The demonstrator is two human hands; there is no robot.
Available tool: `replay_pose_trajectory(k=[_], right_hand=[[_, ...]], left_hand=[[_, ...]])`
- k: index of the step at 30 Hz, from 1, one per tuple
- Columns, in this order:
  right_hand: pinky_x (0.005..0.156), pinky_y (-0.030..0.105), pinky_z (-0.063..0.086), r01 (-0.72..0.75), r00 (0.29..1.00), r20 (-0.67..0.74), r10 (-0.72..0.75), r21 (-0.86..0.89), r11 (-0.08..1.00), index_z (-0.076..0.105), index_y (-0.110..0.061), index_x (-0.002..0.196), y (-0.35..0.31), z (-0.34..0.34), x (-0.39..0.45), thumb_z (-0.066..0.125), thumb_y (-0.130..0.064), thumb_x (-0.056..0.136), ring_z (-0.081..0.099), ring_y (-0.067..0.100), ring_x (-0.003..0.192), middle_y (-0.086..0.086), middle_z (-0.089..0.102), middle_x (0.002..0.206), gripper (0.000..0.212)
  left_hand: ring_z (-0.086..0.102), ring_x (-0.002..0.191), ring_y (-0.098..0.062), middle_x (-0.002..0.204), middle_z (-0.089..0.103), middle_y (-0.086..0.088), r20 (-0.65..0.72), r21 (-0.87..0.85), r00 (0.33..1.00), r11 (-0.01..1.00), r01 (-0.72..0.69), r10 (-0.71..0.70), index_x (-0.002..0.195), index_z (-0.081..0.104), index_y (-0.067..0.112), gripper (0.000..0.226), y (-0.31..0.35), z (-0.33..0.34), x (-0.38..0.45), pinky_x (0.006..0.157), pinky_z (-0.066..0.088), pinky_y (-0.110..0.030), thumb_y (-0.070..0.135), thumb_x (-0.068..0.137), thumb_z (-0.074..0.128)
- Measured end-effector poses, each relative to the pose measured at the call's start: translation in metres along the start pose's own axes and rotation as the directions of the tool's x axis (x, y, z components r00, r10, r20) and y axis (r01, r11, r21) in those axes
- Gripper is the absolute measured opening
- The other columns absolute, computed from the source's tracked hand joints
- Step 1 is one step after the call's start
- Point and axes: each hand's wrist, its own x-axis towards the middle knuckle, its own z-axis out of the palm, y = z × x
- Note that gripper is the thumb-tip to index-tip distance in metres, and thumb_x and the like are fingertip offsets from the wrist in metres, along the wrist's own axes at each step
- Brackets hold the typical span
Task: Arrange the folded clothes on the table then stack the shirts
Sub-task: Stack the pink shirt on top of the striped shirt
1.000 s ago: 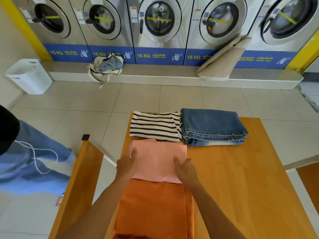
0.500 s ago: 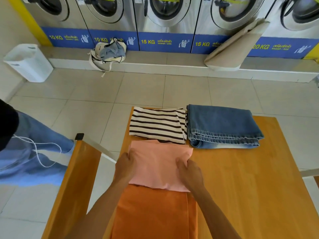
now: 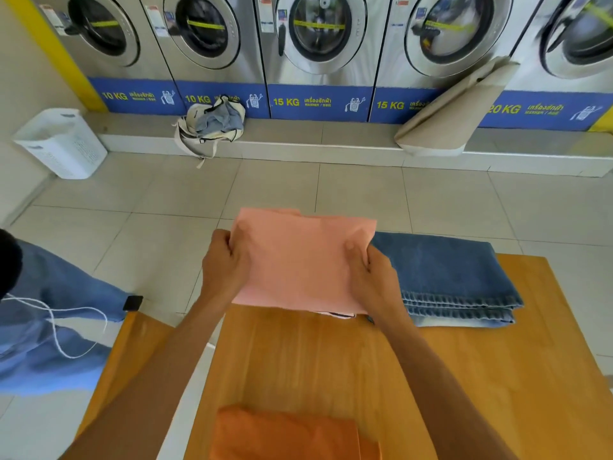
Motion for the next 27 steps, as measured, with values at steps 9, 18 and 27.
replay_pose_trajectory(k=[9, 18, 27], right_hand=[[0.051, 0.024, 0.034, -0.132, 0.991, -0.018, 0.131, -0.149, 0.98, 0.047, -0.015, 0.081, 0.055, 0.029, 0.059, 0.041, -0.031, 0.102, 0.048, 0.011, 0.061, -0.004, 0.051, 0.071, 0.027], [0.051, 0.025, 0.037, -0.099, 0.995, 0.016, 0.101, -0.063, 0.993, 0.051, -0.008, 0.083, 0.064, 0.022, 0.056, 0.043, -0.038, 0.102, 0.048, 0.014, 0.061, 0.001, 0.053, 0.071, 0.036], [0.049, 0.026, 0.04, -0.083, 0.996, -0.022, 0.082, -0.067, 0.994, 0.052, -0.007, 0.077, 0.061, 0.021, 0.055, 0.048, -0.036, 0.1, 0.05, 0.016, 0.06, 0.002, 0.053, 0.067, 0.037]], left_hand=[[0.052, 0.097, -0.025, 0.119, 0.055, -0.01, 0.248, 0.169, 0.922, 0.951, 0.26, -0.296, 0.135, 0.045, 0.011, 0.047, -0.044, 0.042, 0.053, 0.083, 0.048, -0.039, 0.04, 0.099, 0.035], [0.052, 0.102, -0.025, 0.126, 0.054, -0.006, 0.288, 0.093, 0.915, 0.959, 0.268, -0.284, 0.135, 0.047, 0.017, 0.043, -0.052, 0.035, 0.052, 0.082, 0.047, -0.038, 0.039, 0.099, 0.04], [0.052, 0.105, -0.023, 0.134, 0.054, -0.007, 0.194, 0.08, 0.96, 0.978, 0.192, -0.204, 0.136, 0.049, 0.014, 0.046, -0.06, 0.041, 0.041, 0.084, 0.044, -0.034, 0.04, 0.1, 0.036]])
